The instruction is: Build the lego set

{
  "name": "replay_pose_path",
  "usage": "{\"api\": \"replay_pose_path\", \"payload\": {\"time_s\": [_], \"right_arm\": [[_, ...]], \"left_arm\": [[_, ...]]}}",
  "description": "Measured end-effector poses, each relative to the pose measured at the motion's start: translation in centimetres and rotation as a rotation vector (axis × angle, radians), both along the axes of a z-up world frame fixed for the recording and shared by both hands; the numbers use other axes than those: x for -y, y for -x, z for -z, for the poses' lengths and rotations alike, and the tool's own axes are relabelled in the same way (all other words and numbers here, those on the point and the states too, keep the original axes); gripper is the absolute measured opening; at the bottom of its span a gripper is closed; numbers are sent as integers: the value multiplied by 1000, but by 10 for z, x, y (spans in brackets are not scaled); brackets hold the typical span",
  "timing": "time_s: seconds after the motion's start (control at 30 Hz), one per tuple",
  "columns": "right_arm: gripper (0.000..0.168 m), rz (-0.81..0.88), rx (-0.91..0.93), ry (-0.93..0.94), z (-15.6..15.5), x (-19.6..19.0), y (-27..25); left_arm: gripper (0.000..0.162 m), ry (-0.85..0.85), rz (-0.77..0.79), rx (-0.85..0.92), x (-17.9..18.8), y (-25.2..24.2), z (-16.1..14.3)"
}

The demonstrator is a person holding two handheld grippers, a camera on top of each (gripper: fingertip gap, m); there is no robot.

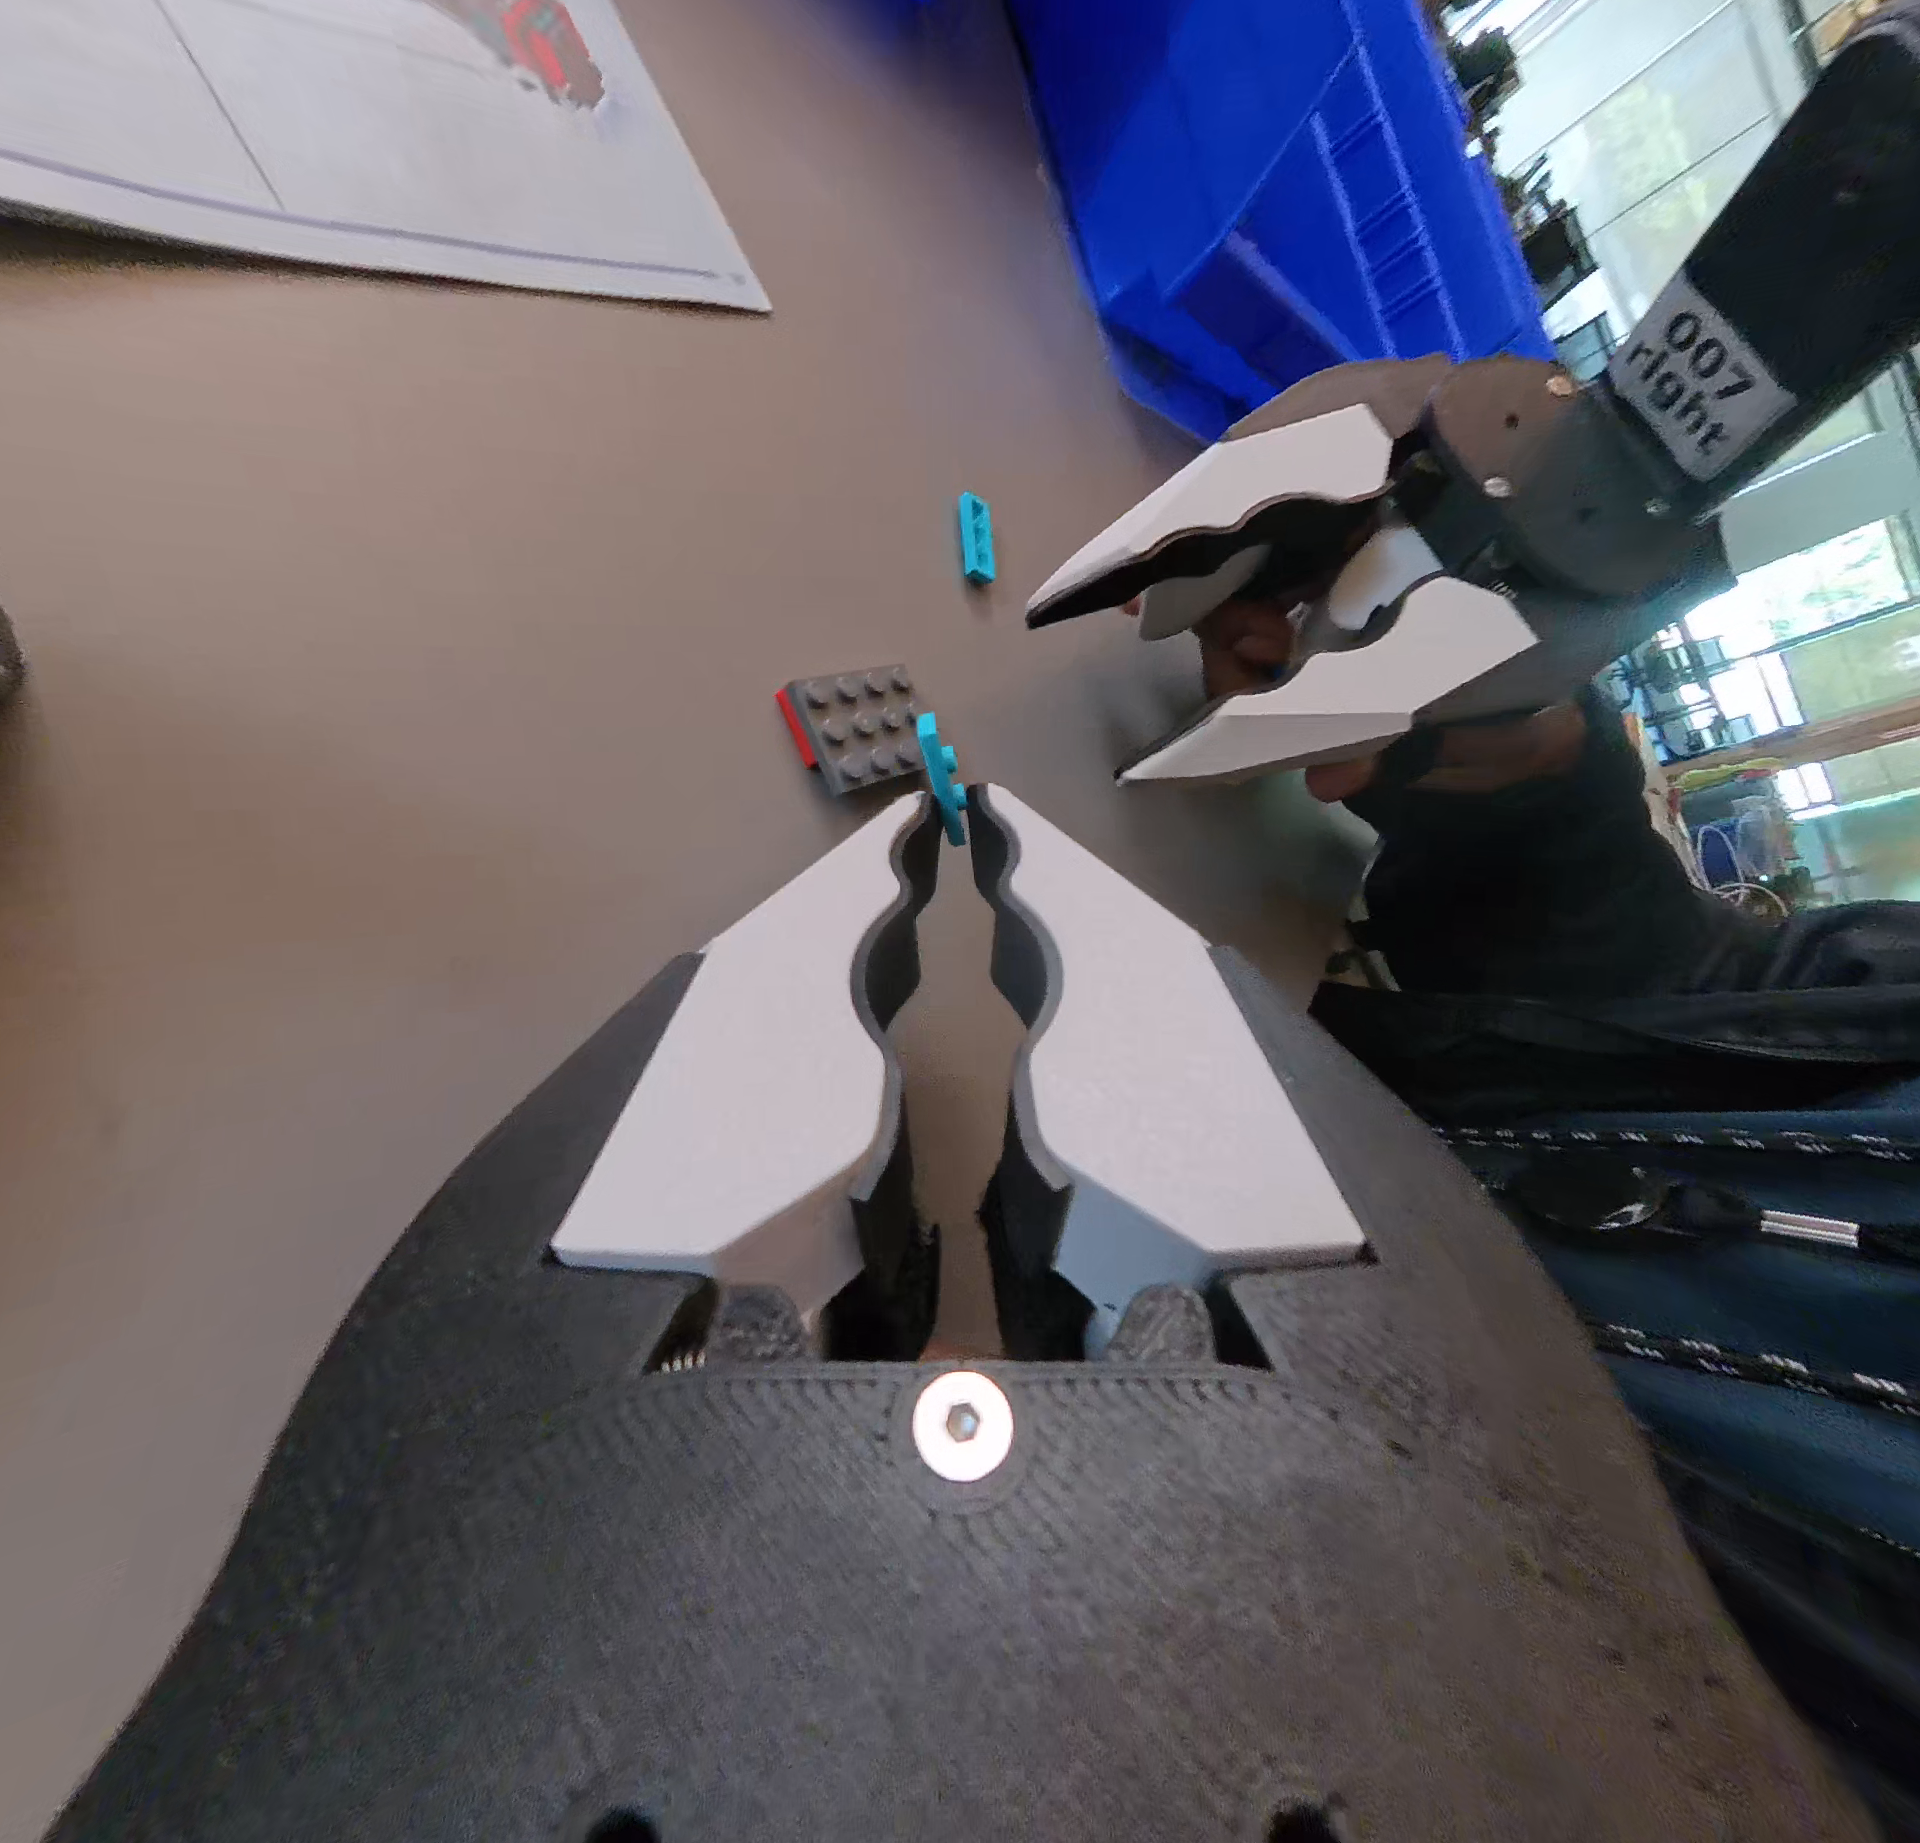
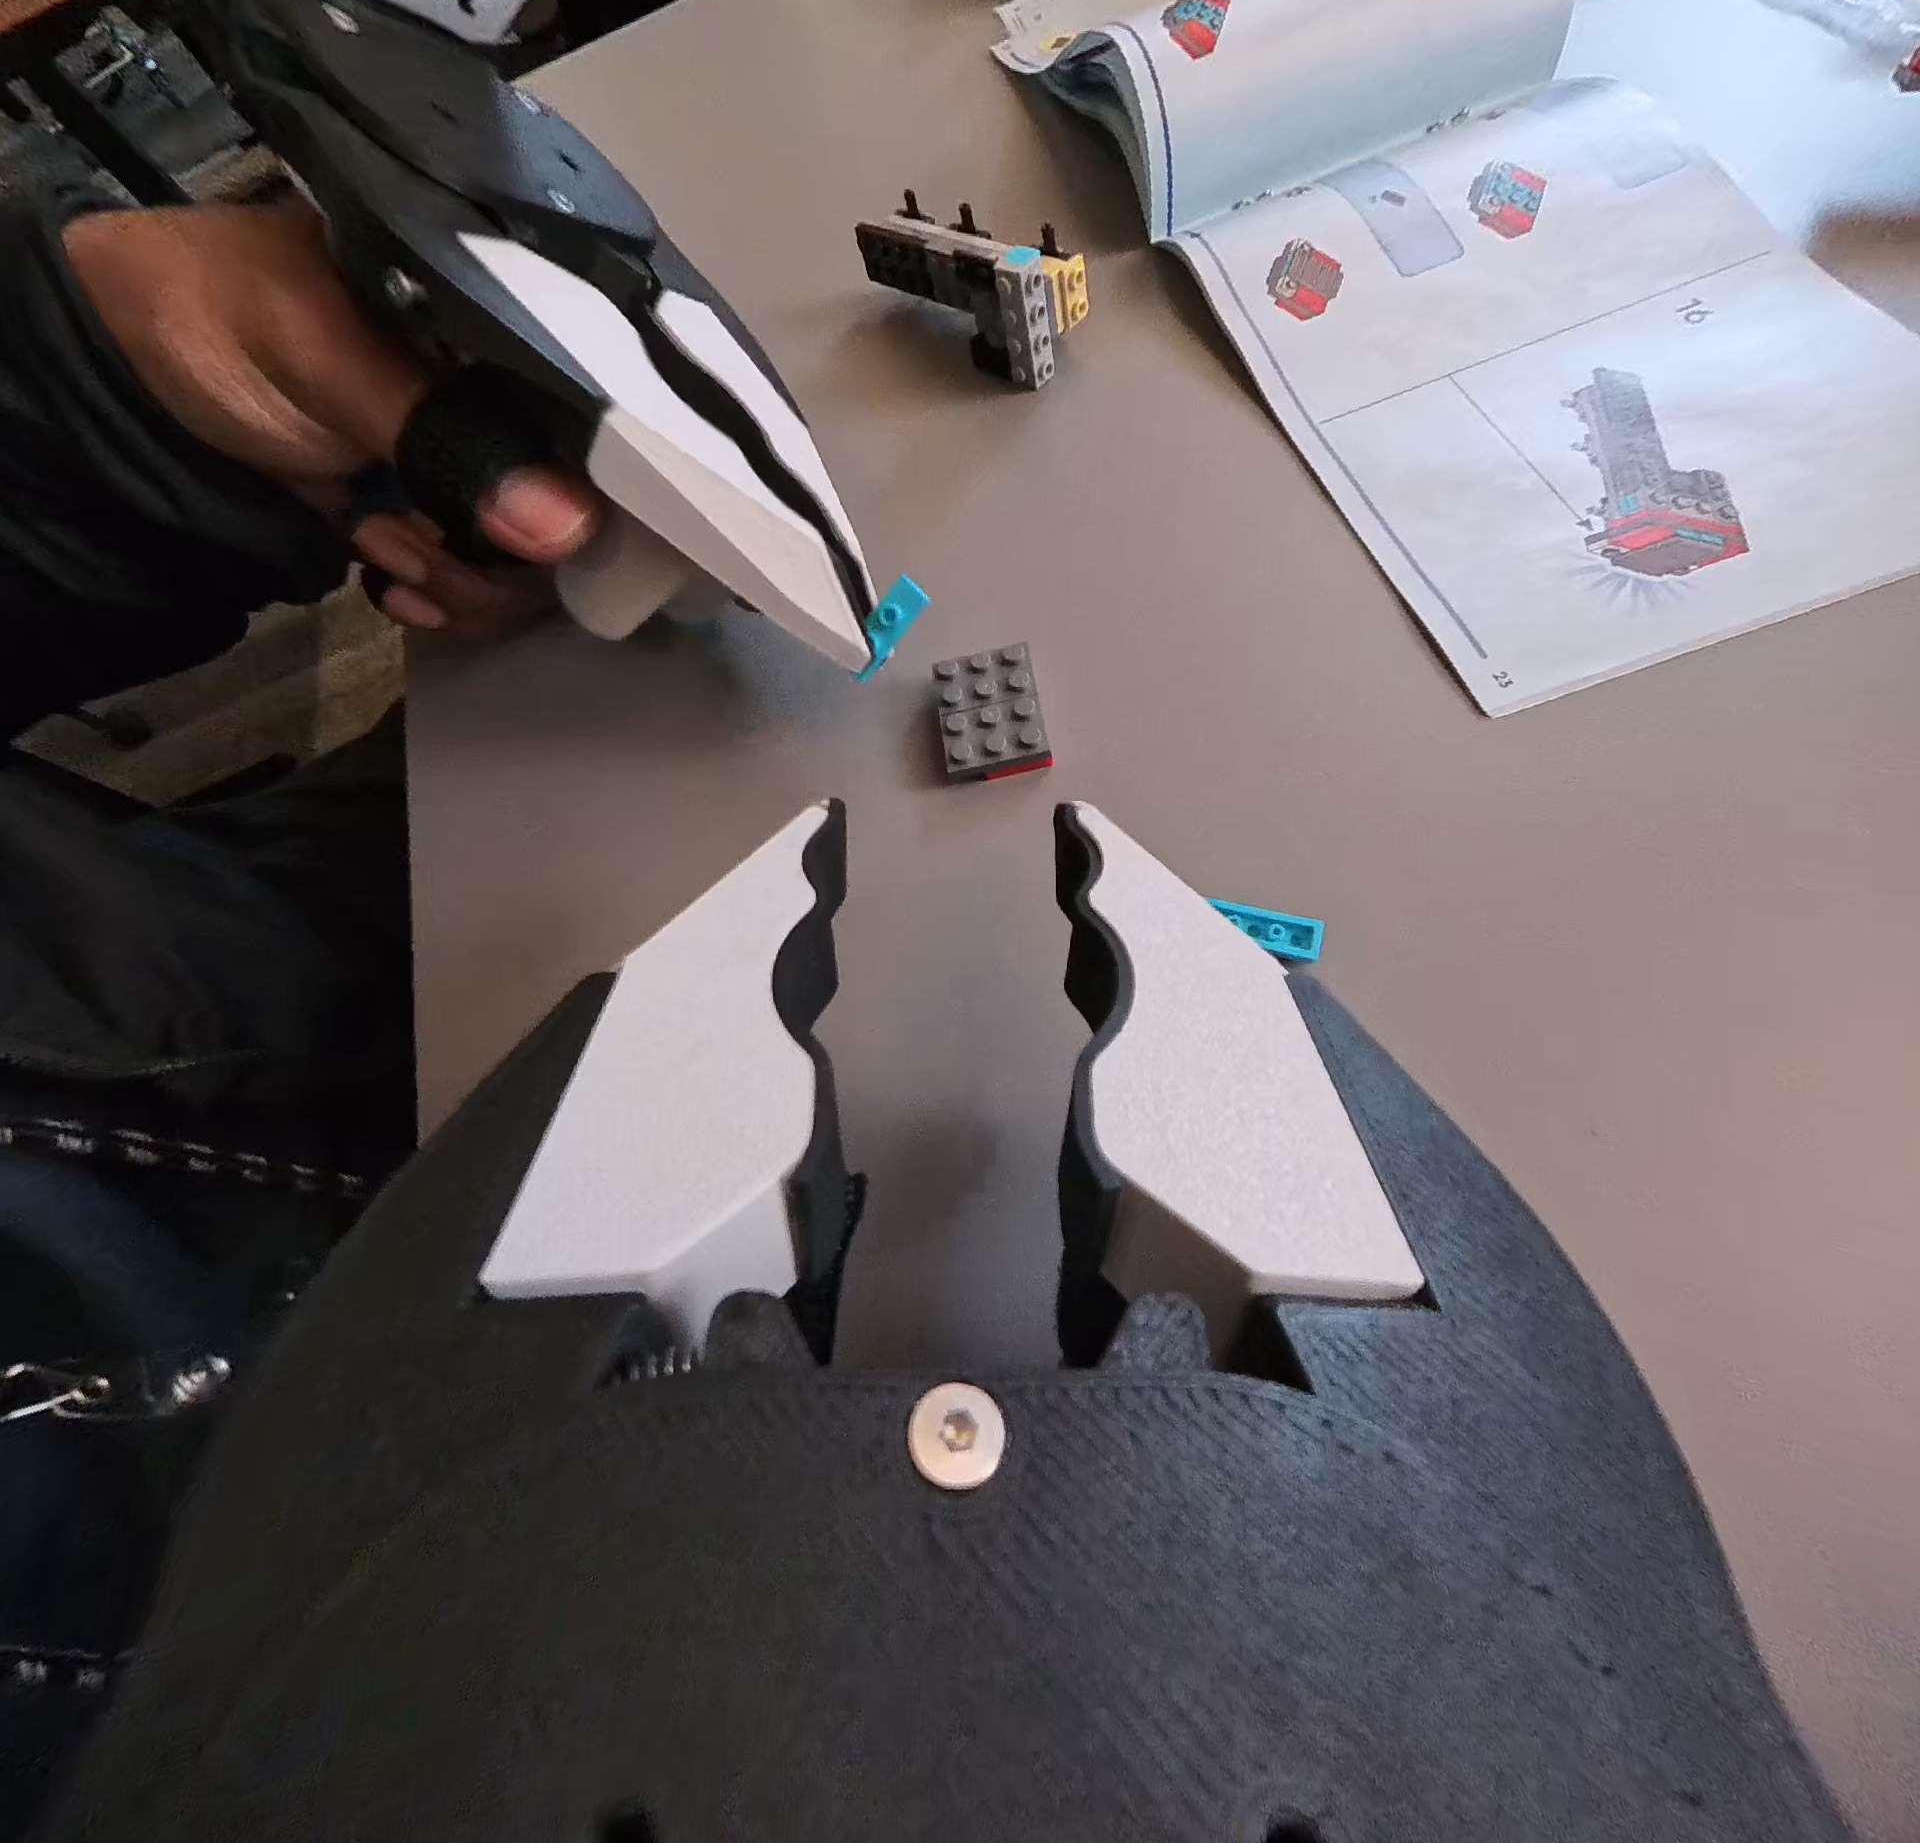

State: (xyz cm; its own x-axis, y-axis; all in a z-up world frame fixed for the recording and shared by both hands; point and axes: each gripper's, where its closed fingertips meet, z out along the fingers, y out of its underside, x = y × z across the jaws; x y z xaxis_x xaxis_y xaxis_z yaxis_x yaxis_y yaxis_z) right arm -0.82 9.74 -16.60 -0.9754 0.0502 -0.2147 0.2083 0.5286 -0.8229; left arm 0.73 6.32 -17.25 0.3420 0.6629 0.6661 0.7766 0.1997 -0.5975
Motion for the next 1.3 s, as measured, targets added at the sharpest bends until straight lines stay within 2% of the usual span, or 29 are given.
{"api": "replay_pose_path", "payload": {"time_s": [0.03,0.23,0.63,0.83,1.17,1.3], "right_arm": [[41,-2,-2,-7,1,0,0],[41,-9,0,-22,4,1,-1],[41,7,-7,-37,6,3,1],[44,-21,-75,-14,1,8,-1],[47,-157,-252,77,-11,33,-14],[41,-195,-261,91,-12,40,-17]], "left_arm": [[5,-15,0,-14,0,0,-2],[5,-131,-15,-30,6,-1,-12],[5,-152,50,19,-1,-5,-8],[5,-185,63,82,-2,-5,-4],[5,-352,161,187,-9,-9,-13],[5,-398,191,202,-11,-6,-18]]}}
